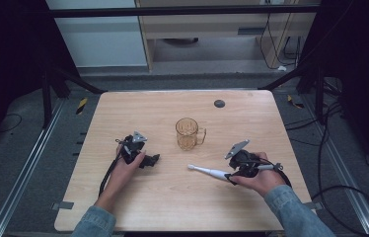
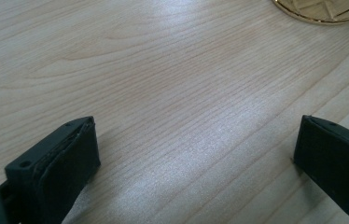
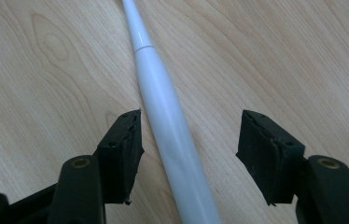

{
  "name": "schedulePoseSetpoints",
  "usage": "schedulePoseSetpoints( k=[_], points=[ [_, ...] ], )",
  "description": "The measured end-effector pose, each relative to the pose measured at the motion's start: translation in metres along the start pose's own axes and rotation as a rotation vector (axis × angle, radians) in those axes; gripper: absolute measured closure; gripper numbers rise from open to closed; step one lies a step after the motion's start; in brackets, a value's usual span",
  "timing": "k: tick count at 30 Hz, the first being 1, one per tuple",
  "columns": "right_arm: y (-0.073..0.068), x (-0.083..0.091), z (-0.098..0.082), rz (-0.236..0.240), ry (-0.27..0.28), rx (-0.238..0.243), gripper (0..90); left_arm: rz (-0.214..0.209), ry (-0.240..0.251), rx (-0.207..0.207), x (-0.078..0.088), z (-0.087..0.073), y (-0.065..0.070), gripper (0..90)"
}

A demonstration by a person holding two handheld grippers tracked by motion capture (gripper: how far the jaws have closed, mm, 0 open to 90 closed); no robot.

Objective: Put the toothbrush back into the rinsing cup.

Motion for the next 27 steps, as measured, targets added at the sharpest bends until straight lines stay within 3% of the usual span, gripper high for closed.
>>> schedulePoseSetpoints(
  k=[23, 24, 27],
  points=[
    [-0.016, -0.025, 0.023, 0.053, -0.116, 0.138, 48.7, -0.007, 0.0, -0.009, 0.0, 0.001, 0.0, 0.0],
    [-0.017, -0.028, 0.025, 0.053, -0.136, 0.165, 50.3, -0.007, 0.002, -0.007, -0.001, 0.001, 0.0, 0.0],
    [-0.017, -0.03, 0.026, 0.053, -0.157, 0.183, 51.5, -0.007, 0.001, -0.008, 0.0, 0.001, 0.0, 0.0]
  ],
)
Point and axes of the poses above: each handheld gripper's, and its own axes: x roughly backward along the jaws, z roughly out of its top, y roughly to its right, the point moved 10 cm from there along -x, roughly forward along the jaws, and after that the axes turned 6 degrees about -y, right-handed, at the moved point
